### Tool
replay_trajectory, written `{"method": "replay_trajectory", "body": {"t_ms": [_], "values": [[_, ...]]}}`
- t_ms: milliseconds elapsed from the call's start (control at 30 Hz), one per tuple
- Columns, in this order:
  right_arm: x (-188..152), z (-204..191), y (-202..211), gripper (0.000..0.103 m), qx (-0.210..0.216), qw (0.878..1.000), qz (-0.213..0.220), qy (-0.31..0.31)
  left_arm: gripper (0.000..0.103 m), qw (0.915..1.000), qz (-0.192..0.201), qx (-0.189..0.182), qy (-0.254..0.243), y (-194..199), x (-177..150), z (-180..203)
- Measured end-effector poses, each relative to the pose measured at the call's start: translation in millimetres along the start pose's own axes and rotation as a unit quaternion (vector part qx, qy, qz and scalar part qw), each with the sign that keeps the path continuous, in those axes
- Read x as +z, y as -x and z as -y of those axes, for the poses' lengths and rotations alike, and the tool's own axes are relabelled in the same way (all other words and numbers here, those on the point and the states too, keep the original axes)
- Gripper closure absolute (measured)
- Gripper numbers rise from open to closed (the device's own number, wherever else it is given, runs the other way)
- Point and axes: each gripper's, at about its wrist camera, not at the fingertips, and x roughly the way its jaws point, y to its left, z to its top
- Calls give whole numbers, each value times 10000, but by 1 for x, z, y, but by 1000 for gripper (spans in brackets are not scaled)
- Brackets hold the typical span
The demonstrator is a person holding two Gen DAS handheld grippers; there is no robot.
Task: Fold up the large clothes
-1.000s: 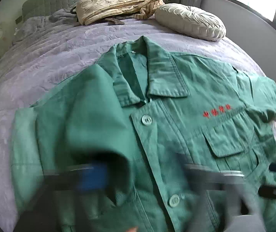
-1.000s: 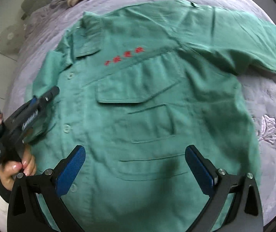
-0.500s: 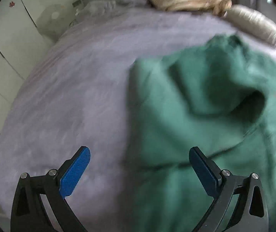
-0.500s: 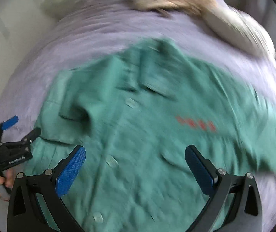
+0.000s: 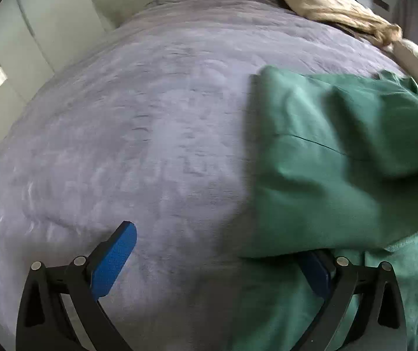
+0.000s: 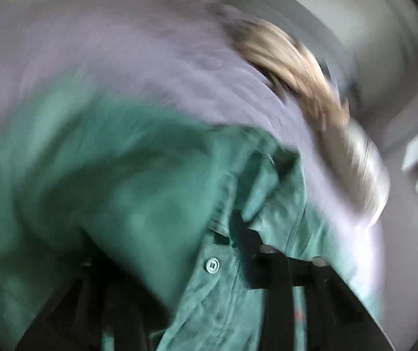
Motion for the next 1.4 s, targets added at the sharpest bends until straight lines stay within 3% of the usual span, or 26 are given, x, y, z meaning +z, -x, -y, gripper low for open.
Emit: {"method": "replay_trajectory", "body": {"t_ms": [67, 100, 133, 167, 300, 433, 500, 533, 567, 600, 633, 700, 833, 900, 967, 1033, 1100, 1200, 1300, 1333, 1367, 1400], "values": [[-7, 56, 1, 64, 813, 9835, -104, -1613, 0, 9998, 35, -199, 83, -1, -1, -9], [-19, 82, -2, 59, 1211, 9626, -204, -2415, 0, 9993, 11, -335, 137, -2, 0, -12], [-34, 104, -10, 52, 1666, 9337, -349, -3150, 0, 9995, 25, -296, 82, -1, 2, -11], [-48, 114, -17, 52, 2040, 9098, -479, -3582, 0, 9998, 48, -214, -23, -1, 3, -8], [-113, 135, -51, 49, 3405, 7742, -930, -5254, 0, 9997, 22, -220, -100, -2, 4, -5], [-153, 141, -58, 43, 4060, 6687, -714, -6188, 0, 9995, 82, -302, -30, 3, 3, -13], [-177, 151, -66, 41, 4360, 5880, -555, -6791, 0, 9994, 48, -346, -39, 2, 4, -13], [-186, 153, -68, 41, 4441, 5559, -498, -7009, 0, 9993, 10, -371, -49, 2, 5, -13], [-194, 155, -69, 40, 4506, 5278, -425, -7188, 0, 9990, -49, -442, -67, 3, 6, -14], [-197, 157, -68, 39, 4512, 5155, -386, -7275, 0, 9986, -78, -515, -101, 6, 6, -16], [-199, 161, -67, 39, 4488, 5146, -354, -7297, 0, 9977, -97, -639, -187, 12, 5, -19], [-198, 174, -62, 38, 4354, 5388, -353, -7203, 0, 9958, -174, -781, -446, 25, 1, -24], [-186, 195, -44, 33, 3647, 6372, -582, -6765, 0, 9913, -238, -1156, -584, 53, 6, -42], [-179, 196, -31, 33, 3470, 6787, -652, -6440, 0, 9892, -206, -1378, -461, 55, 24, -49], [-179, 191, -18, 33, 3640, 6986, -647, -6126, 0, 9862, -230, -1600, -365, 43, 48, -51], [-169, 161, -10, 32, 4001, 7132, -742, -5708, 0, 9813, -322, -1859, -378, 19, 77, -42], [-155, 115, -9, 32, 4460, 7121, -971, -5335, 0, 9771, -483, -2035, -394, -11, 103, -25], [-132, 38, -23, 32, 5001, 6934, -1460, -4978, 0, 9721, -734, -2173, -490, -45, 129, 2], [-121, -22, -34, 32, 5296, 6715, -1662, -4909, 1, 9720, -940, -2064, -618, -68, 140, 19], [-115, -39, -40, 32, 5375, 6616, -1707, -4943, 3, 9711, -991, -2077, -629, -72, 141, 21], [-117, -48, -39, 32, 5398, 6580, -1726, -4958, 16, 9704, -1029, -2090, -636, -74, 141, 23], [-114, -58, -40, 32, 5393, 6572, -1713, -4980, 23, 9686, -1095, -2130, -666, -76, 140, 25]]}}
